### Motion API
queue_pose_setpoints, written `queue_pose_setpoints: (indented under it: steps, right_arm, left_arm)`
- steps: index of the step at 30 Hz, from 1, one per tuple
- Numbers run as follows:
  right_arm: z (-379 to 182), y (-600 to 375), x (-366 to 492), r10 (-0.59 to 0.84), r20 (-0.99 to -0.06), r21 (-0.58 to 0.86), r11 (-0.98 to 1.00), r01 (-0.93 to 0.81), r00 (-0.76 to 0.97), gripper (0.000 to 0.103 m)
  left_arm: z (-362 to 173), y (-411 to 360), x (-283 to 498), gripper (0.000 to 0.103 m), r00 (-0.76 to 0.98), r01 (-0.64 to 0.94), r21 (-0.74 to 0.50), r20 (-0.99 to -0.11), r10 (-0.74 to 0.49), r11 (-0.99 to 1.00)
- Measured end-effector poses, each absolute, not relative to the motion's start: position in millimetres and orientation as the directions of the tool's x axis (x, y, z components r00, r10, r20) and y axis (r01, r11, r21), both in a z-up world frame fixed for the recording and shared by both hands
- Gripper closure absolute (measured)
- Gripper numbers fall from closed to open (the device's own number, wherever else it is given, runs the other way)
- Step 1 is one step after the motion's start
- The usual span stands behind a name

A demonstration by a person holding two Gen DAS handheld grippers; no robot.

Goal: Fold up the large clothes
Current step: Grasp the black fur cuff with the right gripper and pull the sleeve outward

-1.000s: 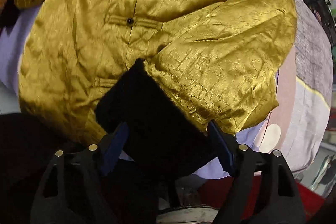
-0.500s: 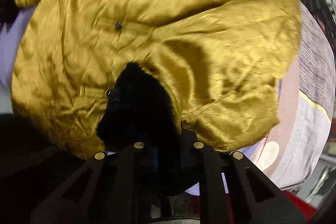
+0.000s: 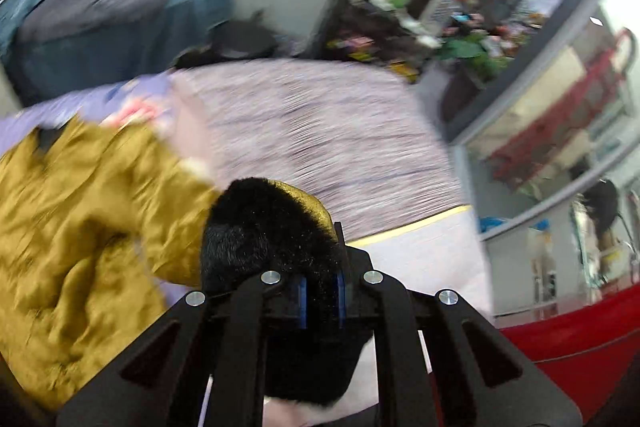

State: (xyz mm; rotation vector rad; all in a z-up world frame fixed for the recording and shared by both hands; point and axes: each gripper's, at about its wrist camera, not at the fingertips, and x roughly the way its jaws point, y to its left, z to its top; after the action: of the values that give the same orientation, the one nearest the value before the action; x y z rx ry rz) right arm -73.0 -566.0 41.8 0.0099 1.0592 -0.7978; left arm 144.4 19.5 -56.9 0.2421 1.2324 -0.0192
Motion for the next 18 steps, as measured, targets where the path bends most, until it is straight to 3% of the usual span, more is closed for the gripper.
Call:
queue_pose_setpoints:
  steps: [6,13,14,16,17,18]
  right_arm:
    - [42,-678,-92,-0.592,-0.793,-0.275,0.558,0.783,0.144,0.093]
    - [8,-718,-97,-0.476,-0.865,-0.095,0.465,0.880,0.158,0.091]
    - [4,-723,-98,-0.464,-0.872,-0.082,0.453,0.888,0.156,0.081]
    - [-2,-724,-95,-0.436,-0.888,-0.051,0.410,0.911,0.147,0.043]
    - [0,-722,-95,-0.440,-0.884,-0.032,0.390,0.920,0.156,0.013]
    - [6,-718,-97,-0.458,-0.872,-0.012,0.378,0.926,0.176,0.009]
  left_arm:
    - [-52,22,133,0.012,0.333,0.103,0.170,-0.934,0.127,0.980]
    - [-50,31,122,0.012,0.321,0.049,0.184,-0.934,0.159,0.982]
    - [-49,31,121,0.012,0.320,0.046,0.185,-0.934,0.161,0.982]
    - [-49,31,119,0.012,0.318,0.040,0.187,-0.934,0.164,0.982]
    - [-48,31,118,0.012,0.317,0.039,0.187,-0.934,0.165,0.982]
    - [-48,31,117,0.012,0.317,0.039,0.187,-0.934,0.166,0.982]
